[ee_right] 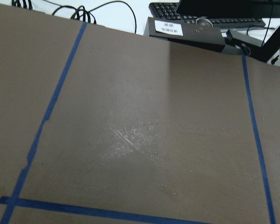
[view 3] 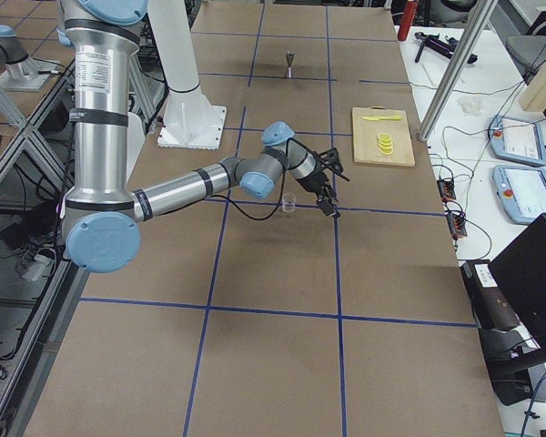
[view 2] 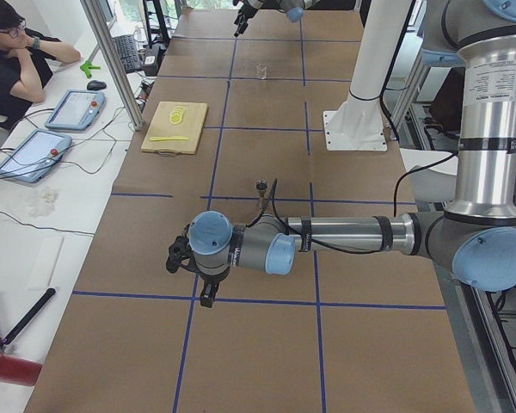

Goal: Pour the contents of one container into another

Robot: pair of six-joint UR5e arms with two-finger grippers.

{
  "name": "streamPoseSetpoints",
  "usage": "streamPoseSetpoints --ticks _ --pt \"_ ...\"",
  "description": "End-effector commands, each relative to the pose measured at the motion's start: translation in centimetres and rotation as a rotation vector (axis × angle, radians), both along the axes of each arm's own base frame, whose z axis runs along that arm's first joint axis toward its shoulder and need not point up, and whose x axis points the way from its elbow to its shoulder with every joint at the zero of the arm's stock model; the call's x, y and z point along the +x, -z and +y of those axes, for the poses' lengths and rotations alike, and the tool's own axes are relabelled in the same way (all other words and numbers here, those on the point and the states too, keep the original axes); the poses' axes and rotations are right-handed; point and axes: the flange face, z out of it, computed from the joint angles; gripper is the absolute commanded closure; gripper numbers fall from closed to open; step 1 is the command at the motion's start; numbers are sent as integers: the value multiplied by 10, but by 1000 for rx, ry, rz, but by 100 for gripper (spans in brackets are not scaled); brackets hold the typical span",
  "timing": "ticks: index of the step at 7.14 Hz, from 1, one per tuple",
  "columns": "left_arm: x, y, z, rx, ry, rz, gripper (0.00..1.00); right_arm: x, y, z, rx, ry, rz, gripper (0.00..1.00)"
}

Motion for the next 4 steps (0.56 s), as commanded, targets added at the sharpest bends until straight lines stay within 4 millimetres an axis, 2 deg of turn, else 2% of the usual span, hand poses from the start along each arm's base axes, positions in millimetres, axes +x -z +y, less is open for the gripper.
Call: streamPoseSetpoints --ticks 1,2,3,4 --pt "0 -2 0 -7 1 0 0 105 -22 -5 -91 186 23 0" --pt "0 -4 1 -12 1 -2 0 145 -32 -1 -115 238 25 0" --pt "0 -4 0 -12 1 -2 0 168 -38 3 -158 297 -8 0" --pt "0 -6 1 -16 2 -2 0 181 -38 4 -208 328 -53 0"
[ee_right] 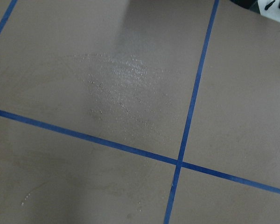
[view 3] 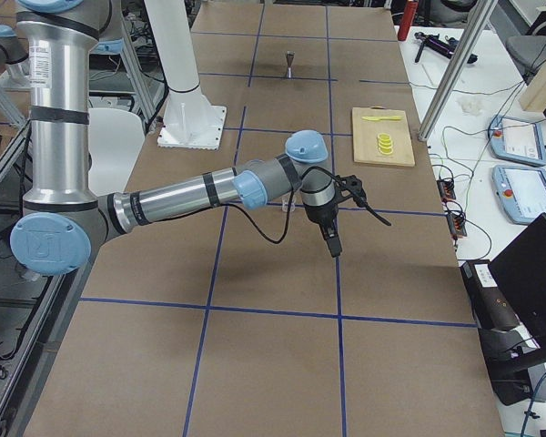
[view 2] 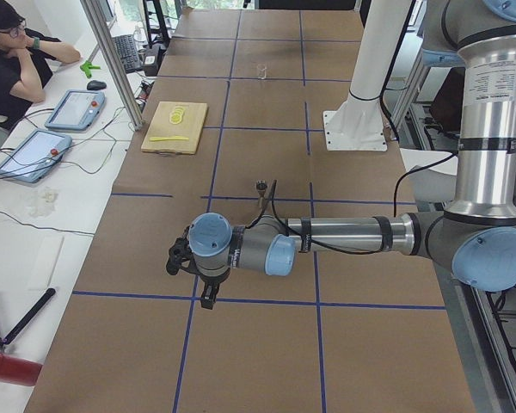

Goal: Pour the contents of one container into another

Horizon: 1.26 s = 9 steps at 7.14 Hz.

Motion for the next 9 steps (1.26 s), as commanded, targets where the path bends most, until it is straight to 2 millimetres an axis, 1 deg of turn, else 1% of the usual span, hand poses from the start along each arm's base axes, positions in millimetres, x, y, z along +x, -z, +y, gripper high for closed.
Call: streamPoseSetpoints --ticks 1,2,3,4,5,6,7,8,9 --pt "0 -2 1 -7 1 -2 0 27 -18 21 -134 37 -86 0" --pt "0 -4 2 -13 1 -3 0 27 -53 40 -212 35 -92 0" --pt "1 -8 2 -28 -2 -3 0 26 -81 44 -282 32 -106 0" --pt "2 -7 3 -27 -4 -3 0 25 -113 46 -341 31 -116 0" --pt "3 -7 3 -40 -6 -3 0 27 -124 53 -357 32 -102 0" --pt "2 -3 2 -31 -4 -3 0 27 -118 50 -345 28 -90 0" --pt "3 -4 2 -32 -6 -3 0 27 -116 48 -341 28 -92 0" --pt "1 2 1 -20 -3 -3 0 26 -118 48 -347 30 -102 0" --pt "0 3 3 -15 1 -18 0 25 -131 54 -375 34 -100 0"
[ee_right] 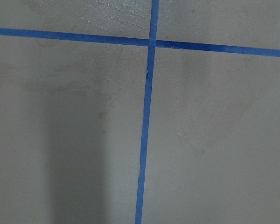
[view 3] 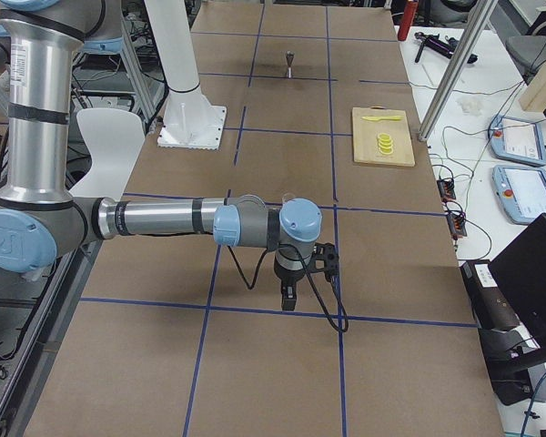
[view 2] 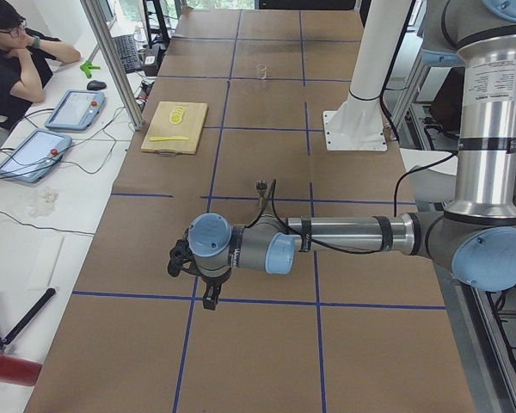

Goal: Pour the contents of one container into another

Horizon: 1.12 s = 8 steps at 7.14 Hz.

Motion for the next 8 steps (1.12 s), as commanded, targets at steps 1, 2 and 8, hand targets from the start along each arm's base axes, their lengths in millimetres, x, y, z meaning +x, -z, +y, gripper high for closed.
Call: streamPoseSetpoints --ticks 1,2,8 --pt "-2 4 -2 15 4 -28 0 -2 -11 2 -14 12 -17 0" --pt "-1 6 -5 21 2 -31 0 -2 -15 4 -24 13 -16 0" --pt "-2 7 -1 20 4 -33 0 -2 -19 6 -31 13 -15 0"
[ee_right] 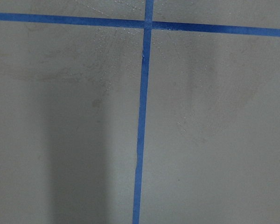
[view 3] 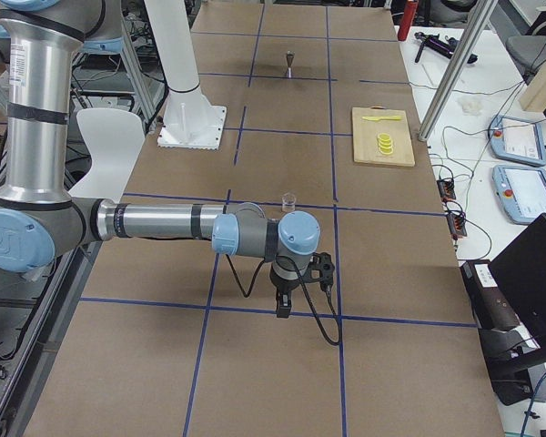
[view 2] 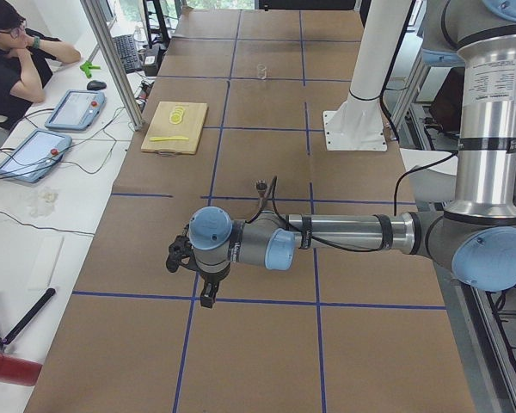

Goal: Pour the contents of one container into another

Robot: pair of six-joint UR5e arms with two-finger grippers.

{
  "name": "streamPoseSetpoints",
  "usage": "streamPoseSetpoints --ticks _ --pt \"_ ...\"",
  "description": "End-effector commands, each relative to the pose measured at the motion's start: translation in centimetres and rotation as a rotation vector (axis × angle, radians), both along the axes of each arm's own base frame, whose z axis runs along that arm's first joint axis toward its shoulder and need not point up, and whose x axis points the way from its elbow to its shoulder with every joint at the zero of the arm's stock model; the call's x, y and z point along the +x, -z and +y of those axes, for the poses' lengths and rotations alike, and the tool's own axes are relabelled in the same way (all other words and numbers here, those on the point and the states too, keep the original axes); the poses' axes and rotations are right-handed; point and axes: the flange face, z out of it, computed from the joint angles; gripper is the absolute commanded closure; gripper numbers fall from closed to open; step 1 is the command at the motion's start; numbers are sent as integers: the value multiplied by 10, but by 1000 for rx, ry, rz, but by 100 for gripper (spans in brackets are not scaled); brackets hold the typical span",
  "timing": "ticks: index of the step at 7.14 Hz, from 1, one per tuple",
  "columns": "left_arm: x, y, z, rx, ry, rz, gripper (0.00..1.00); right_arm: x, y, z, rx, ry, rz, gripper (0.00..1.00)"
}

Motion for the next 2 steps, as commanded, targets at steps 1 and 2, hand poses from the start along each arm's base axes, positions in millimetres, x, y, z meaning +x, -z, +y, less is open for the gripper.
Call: streamPoseSetpoints --ticks 1,2 --pt "0 -1 1 -4 0 0 0 0 -2 1 -4 0 1 0" --pt "0 -1 1 -2 0 0 0 0 -3 3 -7 0 2 0"
